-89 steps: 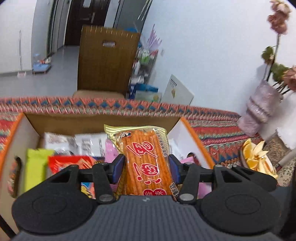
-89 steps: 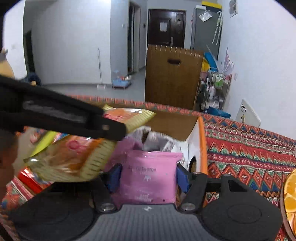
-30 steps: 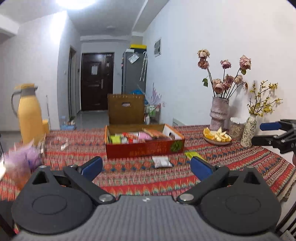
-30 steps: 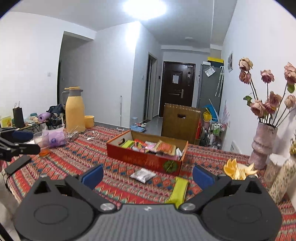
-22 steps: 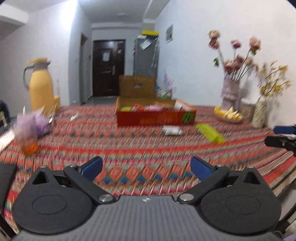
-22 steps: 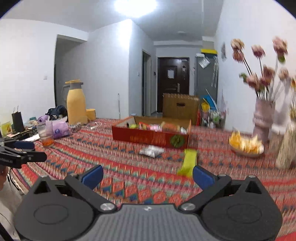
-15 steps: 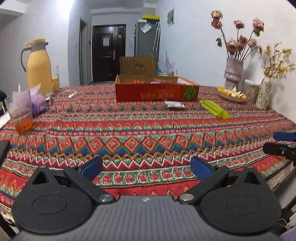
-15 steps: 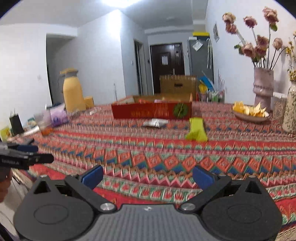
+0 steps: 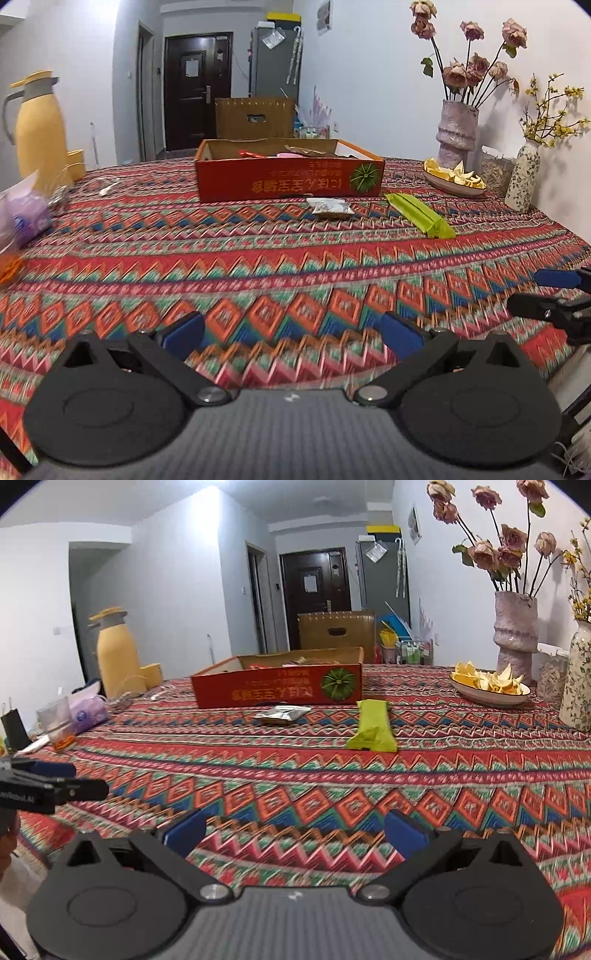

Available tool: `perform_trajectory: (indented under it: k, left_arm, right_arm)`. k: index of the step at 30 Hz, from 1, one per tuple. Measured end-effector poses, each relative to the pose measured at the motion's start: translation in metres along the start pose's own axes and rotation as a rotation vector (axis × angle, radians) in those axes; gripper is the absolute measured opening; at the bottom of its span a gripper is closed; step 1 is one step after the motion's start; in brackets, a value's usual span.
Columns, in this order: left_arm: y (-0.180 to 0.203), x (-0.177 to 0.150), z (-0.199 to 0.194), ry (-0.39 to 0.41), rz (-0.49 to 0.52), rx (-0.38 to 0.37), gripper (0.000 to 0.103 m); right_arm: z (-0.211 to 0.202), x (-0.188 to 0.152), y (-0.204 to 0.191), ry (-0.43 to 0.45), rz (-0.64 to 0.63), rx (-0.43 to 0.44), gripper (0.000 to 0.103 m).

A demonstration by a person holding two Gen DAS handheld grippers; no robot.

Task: Organize snacks
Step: 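Move both open tools back from the box to the last snacks, then grasp the white packet with the left tool while the right tool grasps the lime-green bar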

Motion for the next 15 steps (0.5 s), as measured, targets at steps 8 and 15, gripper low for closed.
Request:
perform_trajectory:
  k: [8,15]
  left_arm:
    - [0.006,0.048,0.085,-0.076,-0.005,-0.045,0.103]
    - [0.014,0.093,0.166,-0.094,-0.048,-0.082,0.102]
  right_arm:
    - [0.059,0.043,0.039,-0.068,0.036,-0.055,0.100]
    - [0.131,0.085,0.059,-0.120,-0.009,-0.033,0.093]
Point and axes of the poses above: each gripper's, at about its wrist camera, not at the fingertips, and z roughly the way its jaws point, y to its right, x to its top, the point moved 4 cm from there along z, roughly the way its jaws point, and after that the axes turned 5 degrees about -x, right-handed, at the moved point
